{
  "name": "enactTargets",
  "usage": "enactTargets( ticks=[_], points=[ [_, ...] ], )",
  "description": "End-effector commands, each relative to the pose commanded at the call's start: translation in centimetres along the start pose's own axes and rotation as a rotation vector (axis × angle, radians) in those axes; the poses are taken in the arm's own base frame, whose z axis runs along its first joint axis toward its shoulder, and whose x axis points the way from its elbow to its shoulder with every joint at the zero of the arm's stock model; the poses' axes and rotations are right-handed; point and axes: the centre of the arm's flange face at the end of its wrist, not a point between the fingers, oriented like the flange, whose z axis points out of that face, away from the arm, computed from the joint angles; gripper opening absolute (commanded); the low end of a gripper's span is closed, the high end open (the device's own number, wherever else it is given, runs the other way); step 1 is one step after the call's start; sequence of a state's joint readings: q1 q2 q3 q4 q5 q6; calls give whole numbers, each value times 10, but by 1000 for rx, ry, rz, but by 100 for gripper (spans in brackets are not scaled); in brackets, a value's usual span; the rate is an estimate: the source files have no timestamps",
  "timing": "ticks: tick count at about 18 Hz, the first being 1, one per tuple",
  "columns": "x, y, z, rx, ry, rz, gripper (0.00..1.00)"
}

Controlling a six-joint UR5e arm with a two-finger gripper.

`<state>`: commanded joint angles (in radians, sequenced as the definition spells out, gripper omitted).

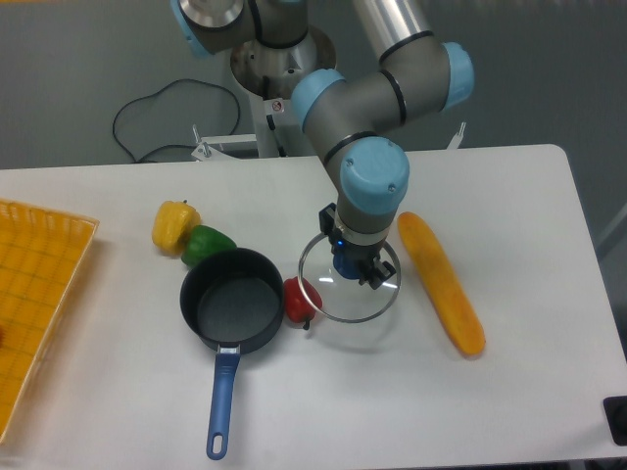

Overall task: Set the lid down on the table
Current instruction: 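Carry the glass lid away from the saucepan toward the bread loaf, then lower the glass lid toward the table beside the red pepper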

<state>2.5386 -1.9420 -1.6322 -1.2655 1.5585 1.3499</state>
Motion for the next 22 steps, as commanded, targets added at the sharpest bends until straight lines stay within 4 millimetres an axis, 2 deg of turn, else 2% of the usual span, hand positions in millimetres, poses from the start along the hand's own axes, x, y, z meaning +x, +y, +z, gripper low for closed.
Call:
enactTargets(
  ticks=[7,22],
  points=[
    [-9,13,11,-4,26,-23,58],
    [-11,13,24,-8,44,-26,58]
  ],
)
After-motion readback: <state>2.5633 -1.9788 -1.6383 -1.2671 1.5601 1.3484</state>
